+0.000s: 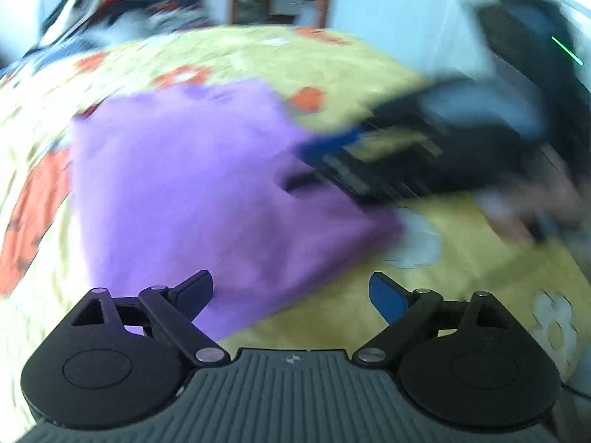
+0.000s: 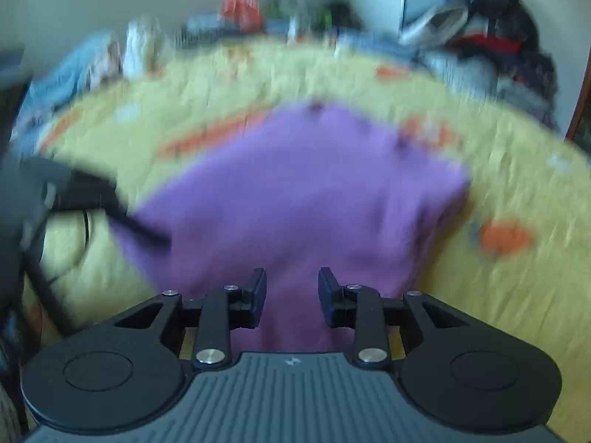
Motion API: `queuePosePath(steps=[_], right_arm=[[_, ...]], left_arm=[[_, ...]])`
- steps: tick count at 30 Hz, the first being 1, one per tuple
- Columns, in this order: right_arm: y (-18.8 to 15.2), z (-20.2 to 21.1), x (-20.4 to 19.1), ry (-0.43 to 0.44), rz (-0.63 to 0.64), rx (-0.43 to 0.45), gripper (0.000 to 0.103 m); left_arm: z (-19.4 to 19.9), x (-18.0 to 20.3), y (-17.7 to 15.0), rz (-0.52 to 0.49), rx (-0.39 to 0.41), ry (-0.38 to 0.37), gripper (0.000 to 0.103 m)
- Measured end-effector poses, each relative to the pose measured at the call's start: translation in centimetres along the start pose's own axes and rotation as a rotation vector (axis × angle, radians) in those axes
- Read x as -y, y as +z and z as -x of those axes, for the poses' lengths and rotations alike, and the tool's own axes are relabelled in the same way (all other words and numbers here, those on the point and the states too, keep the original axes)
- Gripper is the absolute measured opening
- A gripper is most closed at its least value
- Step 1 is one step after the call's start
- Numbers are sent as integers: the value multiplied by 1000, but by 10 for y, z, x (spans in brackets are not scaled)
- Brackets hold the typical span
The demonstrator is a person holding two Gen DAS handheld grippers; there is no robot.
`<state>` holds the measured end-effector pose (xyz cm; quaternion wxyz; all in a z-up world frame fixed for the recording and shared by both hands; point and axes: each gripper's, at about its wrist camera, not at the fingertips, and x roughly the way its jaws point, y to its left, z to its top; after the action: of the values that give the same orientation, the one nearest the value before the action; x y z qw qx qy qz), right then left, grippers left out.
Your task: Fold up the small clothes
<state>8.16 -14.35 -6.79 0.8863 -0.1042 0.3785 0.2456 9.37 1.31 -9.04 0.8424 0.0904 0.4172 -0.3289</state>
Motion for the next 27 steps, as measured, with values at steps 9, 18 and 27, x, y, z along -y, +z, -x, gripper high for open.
queuePosePath(steps=[9,18,27], right_arm=[[-6,30,-10,-72,-106,65,31],[-11,23,-18,-73,-76,-6,47],[65,-54,59,-34,-171,73,46]], left_arm=[[-1,-13,-9,37,-13,29,91],[12,-11,-24,39,-6,38,93],[14,-9,-27,14,-23,55,96]])
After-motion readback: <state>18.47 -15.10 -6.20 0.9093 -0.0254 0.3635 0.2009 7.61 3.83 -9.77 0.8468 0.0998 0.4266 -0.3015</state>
